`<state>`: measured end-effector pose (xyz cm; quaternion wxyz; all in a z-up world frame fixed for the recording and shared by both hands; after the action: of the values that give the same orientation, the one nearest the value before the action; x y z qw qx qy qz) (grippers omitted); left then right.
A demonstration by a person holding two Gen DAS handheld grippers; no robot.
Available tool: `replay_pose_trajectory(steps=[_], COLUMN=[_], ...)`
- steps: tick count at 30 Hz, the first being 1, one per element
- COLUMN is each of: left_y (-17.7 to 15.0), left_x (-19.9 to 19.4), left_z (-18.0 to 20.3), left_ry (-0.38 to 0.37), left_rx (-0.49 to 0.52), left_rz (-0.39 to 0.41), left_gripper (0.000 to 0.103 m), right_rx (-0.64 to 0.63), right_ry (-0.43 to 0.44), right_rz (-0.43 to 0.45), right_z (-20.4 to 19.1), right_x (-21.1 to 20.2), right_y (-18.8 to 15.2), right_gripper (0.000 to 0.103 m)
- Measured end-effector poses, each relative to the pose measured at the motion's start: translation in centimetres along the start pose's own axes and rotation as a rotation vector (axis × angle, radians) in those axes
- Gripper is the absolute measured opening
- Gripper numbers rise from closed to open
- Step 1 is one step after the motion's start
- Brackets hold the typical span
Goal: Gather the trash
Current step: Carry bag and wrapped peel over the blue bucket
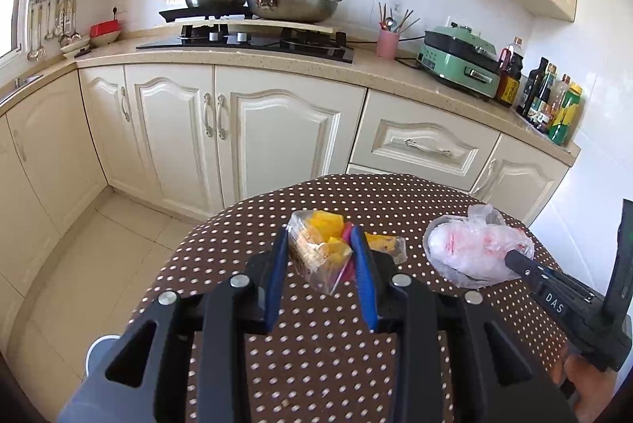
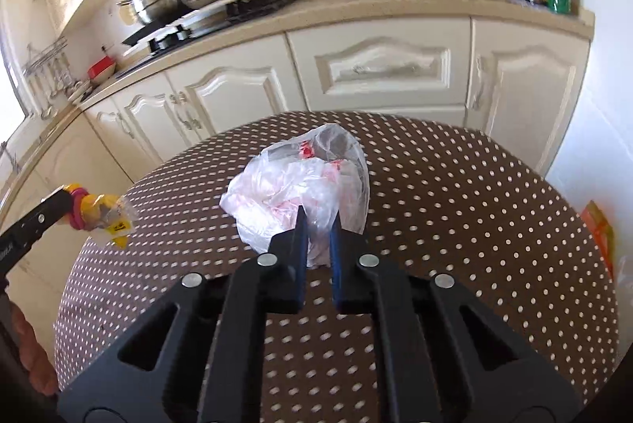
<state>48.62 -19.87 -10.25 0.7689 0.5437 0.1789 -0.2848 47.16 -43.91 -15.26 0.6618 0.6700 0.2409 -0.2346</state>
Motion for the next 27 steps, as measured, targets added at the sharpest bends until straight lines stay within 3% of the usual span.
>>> replay_pose_trajectory(steps=[7, 13, 21, 27], left_y=[1.2, 2.0, 0.4, -3.3], left_x=[-5.1, -10.7, -17.1, -17.4], left_z=[-5.5, -13.7, -29.2, -41.4], left_ry=[0.001, 0.052, 0.213, 0.345], left_rx=[-0.051, -0.107, -0.203, -0.314], left_rz=[0.048, 0.108, 0.149, 0.095], left_gripper=[0.031, 0.031, 0.031, 0.031], right_rx=[-0.095, -0.219, -0.374, -0.469], right_ry=[0.086, 0.191, 0.353, 0.456], right_rz=[0.096, 0.157, 0.15, 0.056], right_z=[-8.0, -18.9, -35.7, -46.8], right_x=[-4.7, -8.0, -7.9, -4.4], right_y=[1.2, 2.0, 0.2, -4.5], right_gripper=[0.009, 0.009, 0.009, 0.009])
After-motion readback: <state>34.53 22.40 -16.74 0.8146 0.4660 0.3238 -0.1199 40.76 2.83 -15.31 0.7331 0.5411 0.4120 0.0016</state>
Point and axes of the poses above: each gripper's, at about its wrist camera, not at the fingertips, and x roughly the way its jaws point, z to its right, y to its top, the point moved 4 cm from there along x, roughly the way its jaws point, and after that the axes turned 14 degrees about -x, right-handed, at the moved point
